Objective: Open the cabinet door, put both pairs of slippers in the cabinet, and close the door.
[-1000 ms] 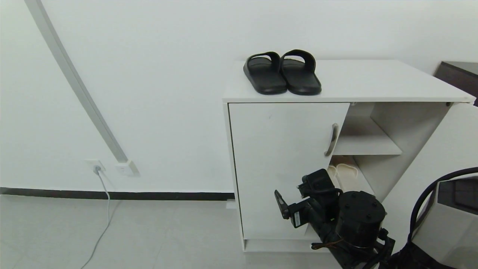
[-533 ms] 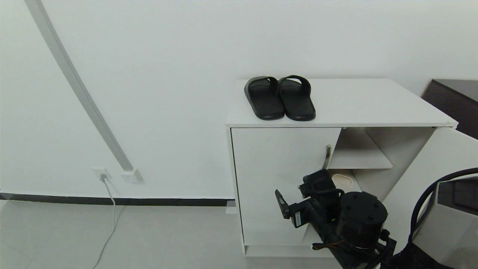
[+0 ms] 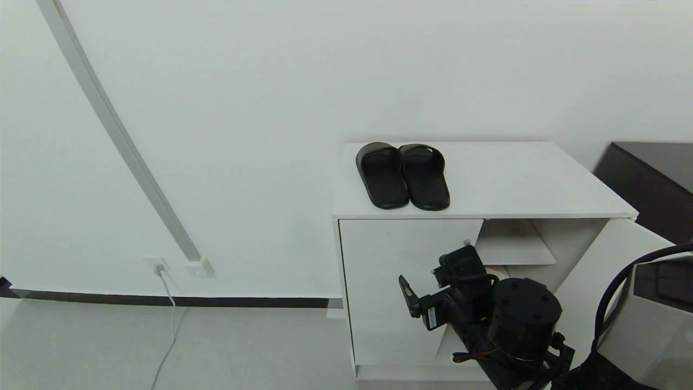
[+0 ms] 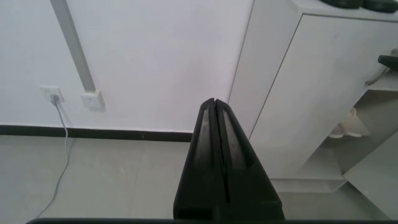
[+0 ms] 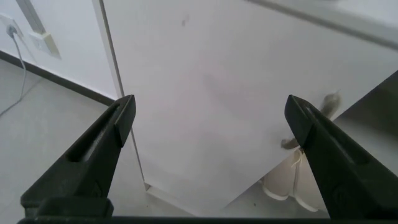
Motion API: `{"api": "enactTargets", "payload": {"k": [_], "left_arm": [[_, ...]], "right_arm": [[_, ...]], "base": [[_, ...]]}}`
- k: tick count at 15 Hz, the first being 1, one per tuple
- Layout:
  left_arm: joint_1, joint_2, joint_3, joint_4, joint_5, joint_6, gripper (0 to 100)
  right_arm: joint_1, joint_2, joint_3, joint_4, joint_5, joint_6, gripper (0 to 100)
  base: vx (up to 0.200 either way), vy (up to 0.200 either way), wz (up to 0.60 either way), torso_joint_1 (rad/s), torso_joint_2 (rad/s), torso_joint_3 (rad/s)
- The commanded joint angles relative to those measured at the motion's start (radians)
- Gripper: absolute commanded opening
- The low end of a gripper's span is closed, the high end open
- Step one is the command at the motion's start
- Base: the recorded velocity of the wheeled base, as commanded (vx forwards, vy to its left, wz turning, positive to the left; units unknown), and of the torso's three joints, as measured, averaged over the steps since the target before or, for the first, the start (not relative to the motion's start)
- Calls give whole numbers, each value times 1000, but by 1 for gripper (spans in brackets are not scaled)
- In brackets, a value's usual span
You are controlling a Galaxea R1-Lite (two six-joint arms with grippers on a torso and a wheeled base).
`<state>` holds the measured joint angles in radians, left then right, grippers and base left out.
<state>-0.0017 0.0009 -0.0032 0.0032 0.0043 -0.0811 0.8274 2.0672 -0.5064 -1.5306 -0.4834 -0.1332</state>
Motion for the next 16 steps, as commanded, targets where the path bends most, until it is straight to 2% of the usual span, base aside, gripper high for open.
{"api": "enactTargets", "payload": {"k": [1,9,12,14,15,16], "left_arm": [[0,1,0,0,0,0,0],[0,1,0,0,0,0,0],[0,1,0,0,0,0,0],[0,1,0,0,-1,4,0],[0,1,0,0,3,0,0],[0,1,0,0,2,0,0]], "right_arm": [[1,2,0,0,0,0,100],[1,1,3,-2,2,0,100],[1,1,3,-14,45,0,100],[-25,2,-8,-40,129,-22,100],[-54,14,-47,-40,137,-62,100],[-83,27,-141,33,135,-69,100]], "base": [[0,0,0,256,-583,-325],[0,0,0,227,-496,-272],[0,0,0,170,-373,-196],[0,0,0,44,-95,-44],[0,0,0,0,0,0],[0,0,0,0,0,0]]}}
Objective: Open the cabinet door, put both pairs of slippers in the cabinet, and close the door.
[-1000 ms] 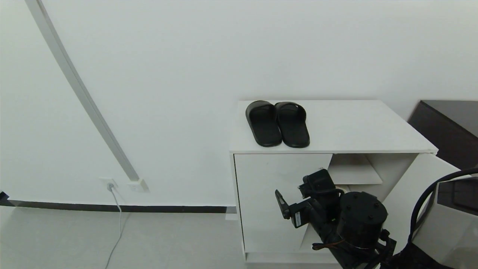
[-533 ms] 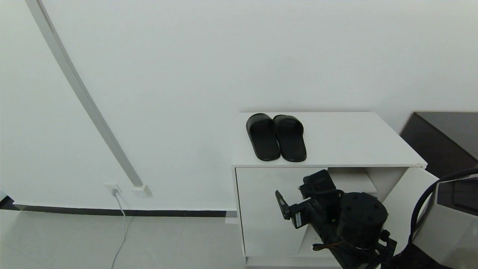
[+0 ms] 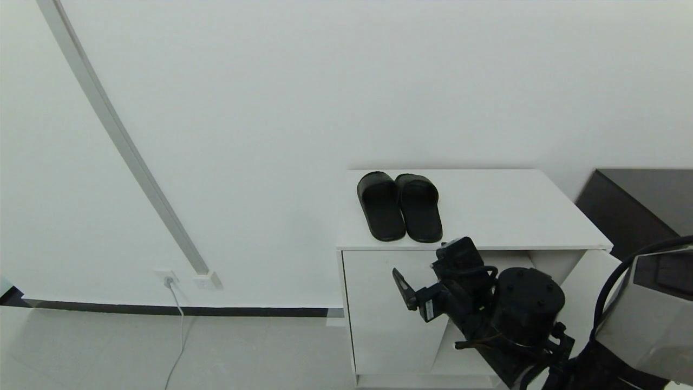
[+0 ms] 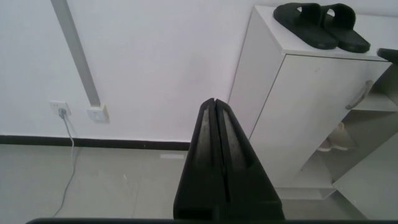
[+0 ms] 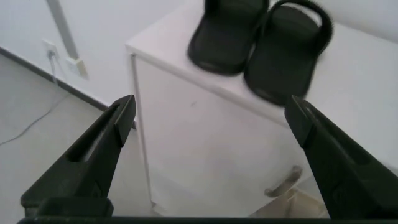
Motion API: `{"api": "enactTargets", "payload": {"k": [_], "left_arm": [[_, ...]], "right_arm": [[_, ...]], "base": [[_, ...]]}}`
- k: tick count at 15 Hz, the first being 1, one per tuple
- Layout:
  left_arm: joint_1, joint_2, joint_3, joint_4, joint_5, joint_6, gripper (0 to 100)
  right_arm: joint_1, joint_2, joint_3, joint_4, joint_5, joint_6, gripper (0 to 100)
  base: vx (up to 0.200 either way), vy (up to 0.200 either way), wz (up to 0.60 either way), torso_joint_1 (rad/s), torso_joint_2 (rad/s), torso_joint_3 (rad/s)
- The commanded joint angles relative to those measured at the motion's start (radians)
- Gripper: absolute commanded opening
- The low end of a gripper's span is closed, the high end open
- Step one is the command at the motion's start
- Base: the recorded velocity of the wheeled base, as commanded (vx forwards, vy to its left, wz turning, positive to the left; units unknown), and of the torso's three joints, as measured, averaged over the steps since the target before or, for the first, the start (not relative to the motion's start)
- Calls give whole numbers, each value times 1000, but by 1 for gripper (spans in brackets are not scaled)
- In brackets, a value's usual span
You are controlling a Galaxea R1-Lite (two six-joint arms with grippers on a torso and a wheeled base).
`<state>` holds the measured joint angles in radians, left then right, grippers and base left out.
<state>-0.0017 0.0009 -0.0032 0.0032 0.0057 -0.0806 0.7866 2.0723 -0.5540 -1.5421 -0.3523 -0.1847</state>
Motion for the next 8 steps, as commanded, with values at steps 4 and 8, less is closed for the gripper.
{"api": "enactTargets", "payload": {"k": [4,8], "left_arm": [[0,1,0,0,-1,-1,0],[-1,1,0,0,-3,2,0]], "right_arm": [[-64,-41,-406,539,0,108,100],[-61,-64,-715,1031,-140,341,100]], "base": [[0,0,0,0,0,0],[0,0,0,0,0,0]]}}
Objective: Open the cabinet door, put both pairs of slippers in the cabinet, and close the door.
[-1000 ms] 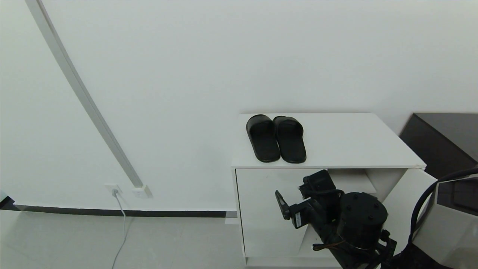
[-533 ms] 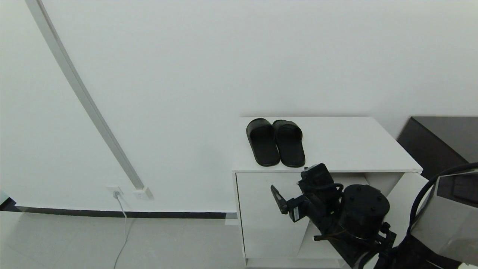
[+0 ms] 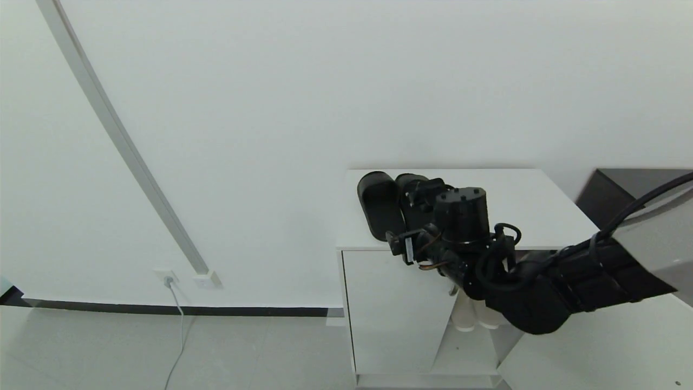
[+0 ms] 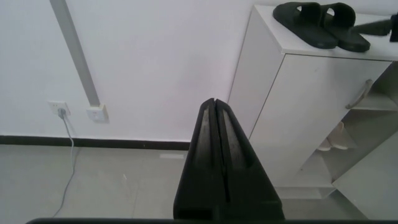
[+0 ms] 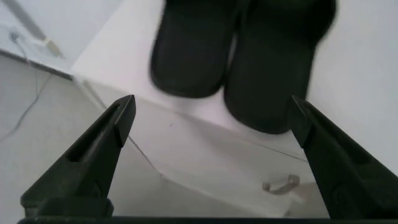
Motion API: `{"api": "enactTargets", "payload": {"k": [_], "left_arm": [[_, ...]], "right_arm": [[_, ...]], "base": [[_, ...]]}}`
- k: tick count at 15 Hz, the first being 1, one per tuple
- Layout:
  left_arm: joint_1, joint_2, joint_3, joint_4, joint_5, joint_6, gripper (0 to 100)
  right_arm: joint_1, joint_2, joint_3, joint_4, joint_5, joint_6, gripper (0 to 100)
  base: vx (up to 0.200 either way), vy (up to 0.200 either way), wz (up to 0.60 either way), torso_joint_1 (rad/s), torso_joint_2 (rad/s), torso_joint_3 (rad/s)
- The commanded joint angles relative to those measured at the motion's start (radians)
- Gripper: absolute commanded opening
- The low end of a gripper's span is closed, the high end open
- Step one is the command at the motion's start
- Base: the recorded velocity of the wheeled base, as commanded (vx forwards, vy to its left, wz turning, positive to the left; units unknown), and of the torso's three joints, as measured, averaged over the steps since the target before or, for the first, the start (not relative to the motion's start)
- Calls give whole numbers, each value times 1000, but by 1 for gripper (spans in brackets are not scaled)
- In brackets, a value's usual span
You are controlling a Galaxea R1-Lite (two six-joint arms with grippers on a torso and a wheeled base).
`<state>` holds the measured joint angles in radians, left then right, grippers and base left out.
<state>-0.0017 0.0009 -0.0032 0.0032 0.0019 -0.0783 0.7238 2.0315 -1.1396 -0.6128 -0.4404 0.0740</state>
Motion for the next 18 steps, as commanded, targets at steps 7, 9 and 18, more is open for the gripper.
{"api": "enactTargets", "payload": {"k": [7,9,18], "left_arm": [[0,1,-1,1,0,0,0],[0,1,-1,1,-2,0,0],[-1,1,0,1,0,-3,0]], "right_arm": [[-1,-5,-149,169,-54,150,100],[-1,7,-144,168,-55,159,100],[-11,141,-135,4,-49,141,100]], "base": [[114,0,0,-3,-1,1],[200,0,0,14,5,0],[22,0,0,1,1,0]]}}
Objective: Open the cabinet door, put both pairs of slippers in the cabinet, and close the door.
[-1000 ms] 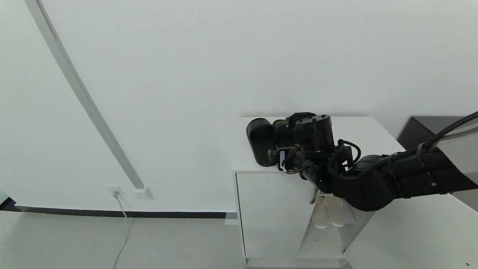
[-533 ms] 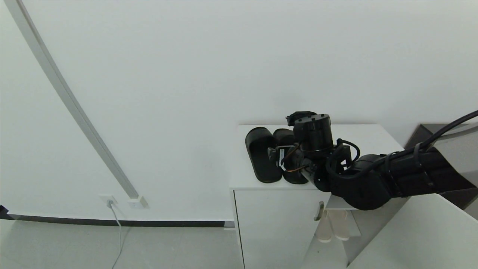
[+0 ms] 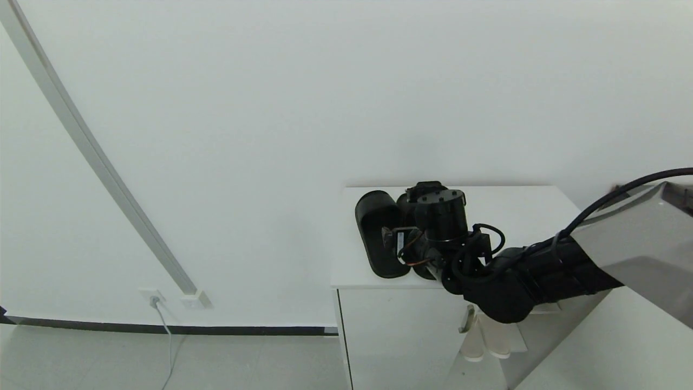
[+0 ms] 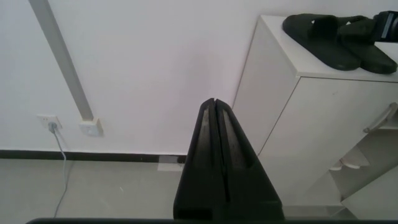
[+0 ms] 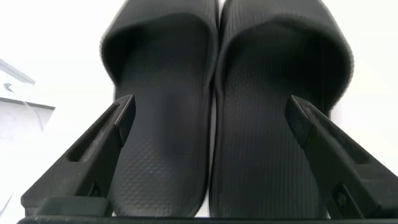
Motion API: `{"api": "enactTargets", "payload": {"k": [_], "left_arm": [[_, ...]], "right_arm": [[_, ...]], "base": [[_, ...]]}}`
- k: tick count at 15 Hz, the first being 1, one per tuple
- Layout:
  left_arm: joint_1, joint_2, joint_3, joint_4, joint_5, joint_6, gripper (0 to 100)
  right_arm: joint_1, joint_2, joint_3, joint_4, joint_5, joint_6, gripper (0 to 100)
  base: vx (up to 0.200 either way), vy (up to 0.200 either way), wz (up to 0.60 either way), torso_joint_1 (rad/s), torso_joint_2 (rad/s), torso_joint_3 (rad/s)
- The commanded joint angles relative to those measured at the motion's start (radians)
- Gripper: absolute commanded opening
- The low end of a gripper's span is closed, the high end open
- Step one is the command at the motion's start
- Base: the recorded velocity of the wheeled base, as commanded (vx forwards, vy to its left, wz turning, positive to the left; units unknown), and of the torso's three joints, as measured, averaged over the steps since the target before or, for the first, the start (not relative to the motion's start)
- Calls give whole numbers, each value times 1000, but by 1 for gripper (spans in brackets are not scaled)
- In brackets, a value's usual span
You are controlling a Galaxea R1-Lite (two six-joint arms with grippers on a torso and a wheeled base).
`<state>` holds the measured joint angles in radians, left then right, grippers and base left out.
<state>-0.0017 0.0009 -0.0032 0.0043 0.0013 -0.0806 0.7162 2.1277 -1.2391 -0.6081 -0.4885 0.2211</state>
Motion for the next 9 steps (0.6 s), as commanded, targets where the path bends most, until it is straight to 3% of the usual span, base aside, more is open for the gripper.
{"api": "enactTargets", "payload": {"k": [1,9], "left_arm": [[0,1,0,0,0,-1,0],[0,1,0,0,0,-2,0]], "right_arm": [[-9,61,-59,1,-1,-11,100],[-63,216,-279,4,-1,-48,100]], "base": [[0,0,0,0,0,0],[0,0,0,0,0,0]]}}
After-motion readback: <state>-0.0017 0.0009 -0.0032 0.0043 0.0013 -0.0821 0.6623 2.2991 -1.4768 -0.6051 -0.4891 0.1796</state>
